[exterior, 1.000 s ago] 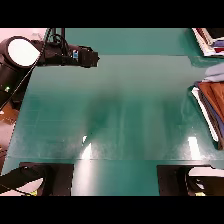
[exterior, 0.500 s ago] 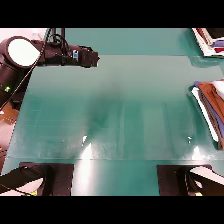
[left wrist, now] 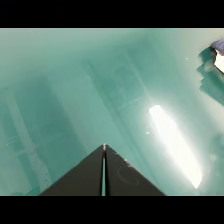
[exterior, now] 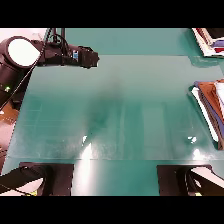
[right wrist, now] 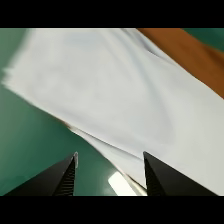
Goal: Fold the shirts.
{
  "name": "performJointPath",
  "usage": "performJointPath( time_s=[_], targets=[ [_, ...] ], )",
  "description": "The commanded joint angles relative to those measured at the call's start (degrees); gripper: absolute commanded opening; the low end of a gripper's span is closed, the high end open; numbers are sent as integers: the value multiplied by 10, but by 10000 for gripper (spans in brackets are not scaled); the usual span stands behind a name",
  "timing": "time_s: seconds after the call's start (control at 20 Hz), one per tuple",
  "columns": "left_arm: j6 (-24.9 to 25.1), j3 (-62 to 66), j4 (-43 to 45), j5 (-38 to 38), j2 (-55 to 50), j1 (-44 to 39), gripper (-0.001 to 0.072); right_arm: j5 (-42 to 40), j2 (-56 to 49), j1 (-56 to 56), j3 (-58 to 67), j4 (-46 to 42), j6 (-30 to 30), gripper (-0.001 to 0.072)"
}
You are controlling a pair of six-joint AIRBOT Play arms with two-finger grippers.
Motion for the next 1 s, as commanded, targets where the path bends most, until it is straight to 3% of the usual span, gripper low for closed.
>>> performJointPath(
  time_s=[0.0,0.35,0.5,0.6,0.95],
  targets=[
    [0,0,0,-1,0,0,22,-19,2,116,50,99,0,492],
    [0,0,0,0,0,0,22,-106,-1,482,88,98,0,484],
    [0,0,0,0,0,0,22,-127,-7,568,89,43,0,262],
    [0,0,0,1,1,0,22,-126,-12,600,89,19,0,13],
    [0,0,0,0,1,0,22,-126,-12,611,89,9,0,13]
  ],
)
